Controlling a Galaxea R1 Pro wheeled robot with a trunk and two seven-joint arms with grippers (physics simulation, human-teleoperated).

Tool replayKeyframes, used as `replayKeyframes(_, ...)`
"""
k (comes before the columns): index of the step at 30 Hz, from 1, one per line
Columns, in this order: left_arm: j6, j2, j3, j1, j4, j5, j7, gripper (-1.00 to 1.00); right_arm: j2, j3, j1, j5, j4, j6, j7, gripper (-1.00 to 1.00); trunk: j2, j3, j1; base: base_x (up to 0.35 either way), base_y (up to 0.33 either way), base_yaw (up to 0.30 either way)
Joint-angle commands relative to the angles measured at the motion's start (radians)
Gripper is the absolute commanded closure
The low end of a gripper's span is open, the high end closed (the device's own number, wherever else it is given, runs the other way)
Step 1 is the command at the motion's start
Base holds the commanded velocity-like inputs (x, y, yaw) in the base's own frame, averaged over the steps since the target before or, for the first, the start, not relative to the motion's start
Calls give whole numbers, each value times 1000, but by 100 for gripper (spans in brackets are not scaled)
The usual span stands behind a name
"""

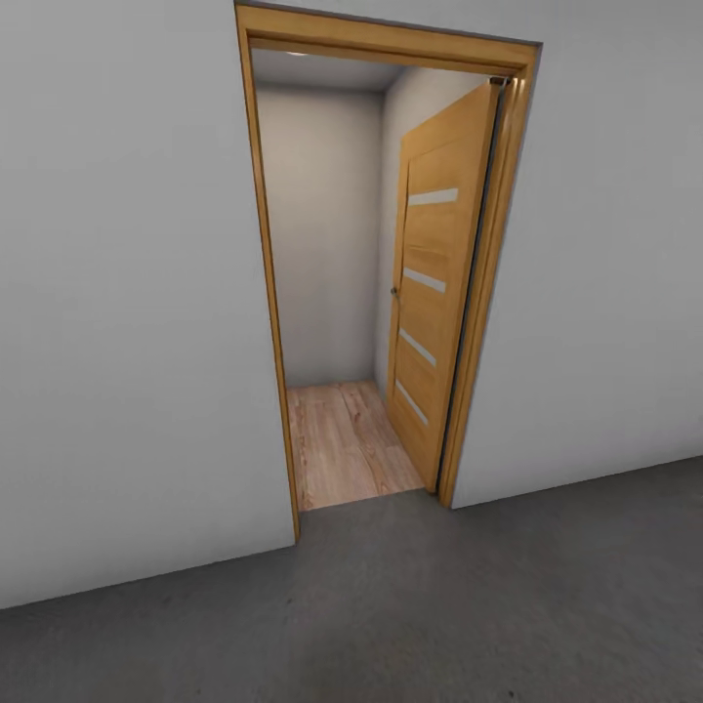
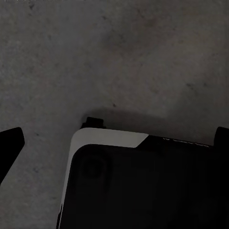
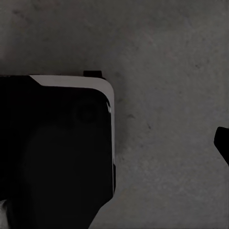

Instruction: Move the two storage containers from the living room to the garage. In the garage, place one container on the floor and stack the other container on top of it (either order is fine).

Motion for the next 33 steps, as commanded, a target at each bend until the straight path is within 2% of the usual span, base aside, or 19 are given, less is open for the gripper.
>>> replayKeyframes(1,-3,0,-8,-1,1,10,-2,-100,1,9,-1,-10,3,-4,0,-100,-2,-2,0,0,0,0)
replayKeyframes(20,-3,0,-8,-1,1,10,-2,-100,0,7,-1,-16,3,4,-1,-100,-2,-2,0,0,0,0)
replayKeyframes(33,6,-7,1,-1,12,23,-1,-100,-2,6,-1,-18,3,3,-2,-100,-2,-2,0,0,0,0)
